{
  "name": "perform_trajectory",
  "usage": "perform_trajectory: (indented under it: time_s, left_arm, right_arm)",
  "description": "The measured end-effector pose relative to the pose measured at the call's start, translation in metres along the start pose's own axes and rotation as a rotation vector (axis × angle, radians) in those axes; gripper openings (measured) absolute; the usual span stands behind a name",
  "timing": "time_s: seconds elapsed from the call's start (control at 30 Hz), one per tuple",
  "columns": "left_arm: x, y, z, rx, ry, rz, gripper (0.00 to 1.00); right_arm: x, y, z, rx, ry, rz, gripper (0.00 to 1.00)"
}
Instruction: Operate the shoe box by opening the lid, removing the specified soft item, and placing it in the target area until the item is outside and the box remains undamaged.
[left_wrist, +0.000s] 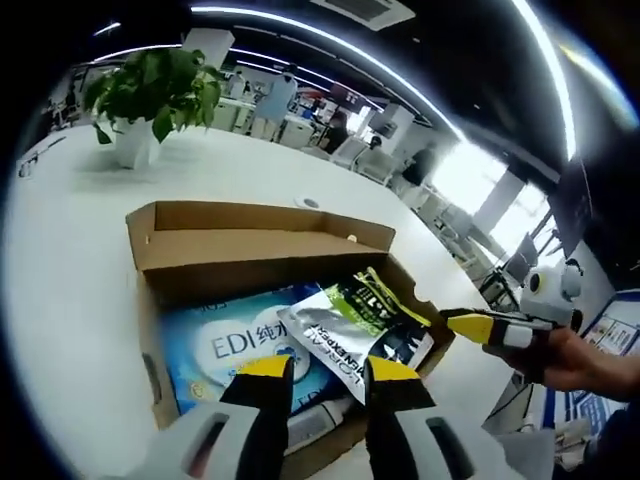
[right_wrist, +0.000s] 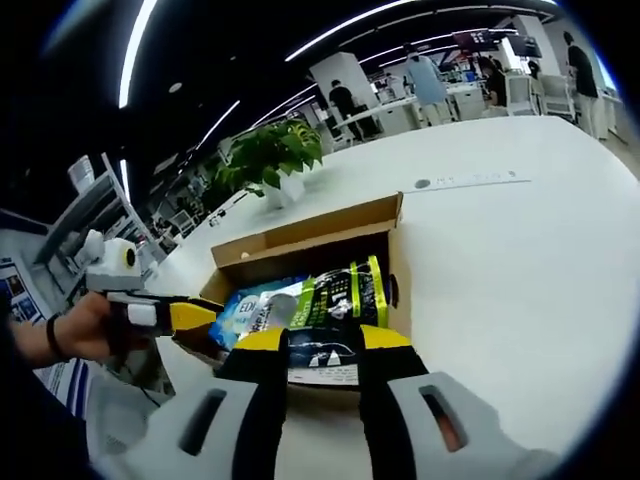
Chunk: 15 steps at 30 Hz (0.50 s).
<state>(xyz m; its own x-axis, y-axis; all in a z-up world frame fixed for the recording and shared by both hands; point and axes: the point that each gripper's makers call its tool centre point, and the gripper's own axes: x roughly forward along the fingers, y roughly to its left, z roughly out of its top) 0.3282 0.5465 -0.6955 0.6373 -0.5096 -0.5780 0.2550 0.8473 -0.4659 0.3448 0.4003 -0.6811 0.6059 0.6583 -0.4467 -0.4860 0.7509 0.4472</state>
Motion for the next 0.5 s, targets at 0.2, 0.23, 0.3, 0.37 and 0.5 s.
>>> perform_trajectory:
  time_s: [0.2, 0.23, 0.3, 0.37, 0.5]
  left_arm:
    - [0.012, -0.001, -0.008, -0.046, 0.062, -0.003, 0.28]
    - [0.014, -0.001, -0.008, -0.052, 0.067, -0.007, 0.28]
    - [0.017, -0.003, -0.011, -0.059, 0.084, -0.009, 0.27]
    - [0.020, -0.005, -0.014, -0.063, 0.100, -0.015, 0.27]
    - [0.025, -0.013, -0.019, -0.084, 0.124, -0.043, 0.25]
  right_arm:
    - [-0.009, -0.005, 0.002, 0.015, -0.022, -0.016, 0.24]
    - [-0.010, -0.005, 0.002, 0.017, -0.024, -0.017, 0.24]
    - [-0.011, -0.006, 0.002, 0.027, -0.033, -0.023, 0.24]
    - [-0.011, -0.006, 0.002, 0.033, -0.038, -0.022, 0.24]
    - [-0.008, -0.004, -0.001, 0.031, -0.034, -0.017, 0.23]
